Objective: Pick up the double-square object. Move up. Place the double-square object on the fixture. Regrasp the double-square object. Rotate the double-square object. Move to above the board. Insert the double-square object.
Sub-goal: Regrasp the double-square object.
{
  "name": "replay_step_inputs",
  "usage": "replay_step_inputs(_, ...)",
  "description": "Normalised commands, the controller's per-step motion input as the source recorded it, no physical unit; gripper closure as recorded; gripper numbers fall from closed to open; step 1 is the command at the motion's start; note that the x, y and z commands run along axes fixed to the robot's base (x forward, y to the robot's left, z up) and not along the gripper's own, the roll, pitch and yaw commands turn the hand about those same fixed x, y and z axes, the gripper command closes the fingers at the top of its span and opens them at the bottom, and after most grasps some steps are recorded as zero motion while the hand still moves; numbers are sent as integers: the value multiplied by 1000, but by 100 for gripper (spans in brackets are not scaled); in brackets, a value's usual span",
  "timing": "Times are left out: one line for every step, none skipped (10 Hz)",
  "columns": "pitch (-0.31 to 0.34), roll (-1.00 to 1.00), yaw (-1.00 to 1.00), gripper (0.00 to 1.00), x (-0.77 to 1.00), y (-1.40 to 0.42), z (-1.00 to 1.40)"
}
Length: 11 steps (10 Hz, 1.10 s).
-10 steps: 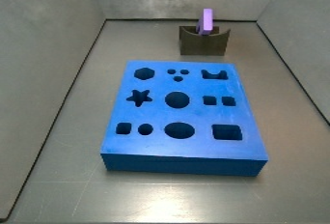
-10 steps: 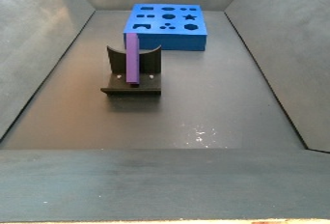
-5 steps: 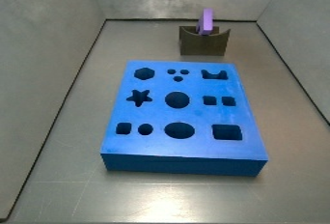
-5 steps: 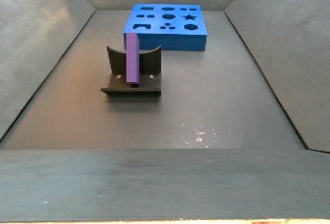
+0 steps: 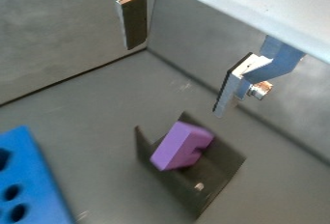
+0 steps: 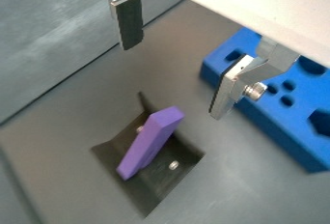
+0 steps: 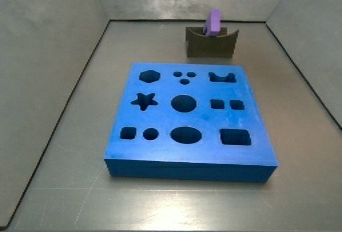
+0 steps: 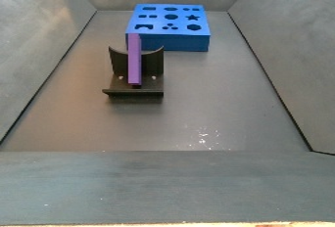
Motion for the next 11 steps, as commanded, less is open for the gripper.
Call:
replay_step_inputs(14, 1000, 23, 0, -6, -24, 8)
replay_step_inputs(21, 1000, 26, 0, 14, -27, 0)
replay_step_inputs(26, 1000, 28, 0, 19, -26, -5)
replay_step_inputs(37, 1000, 33, 0, 37, -29, -10)
replay_step_inputs(48, 1000, 37, 0, 49, -33, -8)
replay_step_inputs(68, 1000, 47, 0, 68, -35, -15)
replay_step_inputs(81, 1000, 52, 0, 76, -38, -18)
replay_step_inputs(123, 1000, 75, 0, 94, -41, -14)
replay_step_inputs(141, 1000, 88, 0, 99, -45, -13)
replay_step_inputs(176, 978, 130, 0, 104, -46, -20)
replay_step_inputs(168, 797, 146, 0, 105, -49, -20)
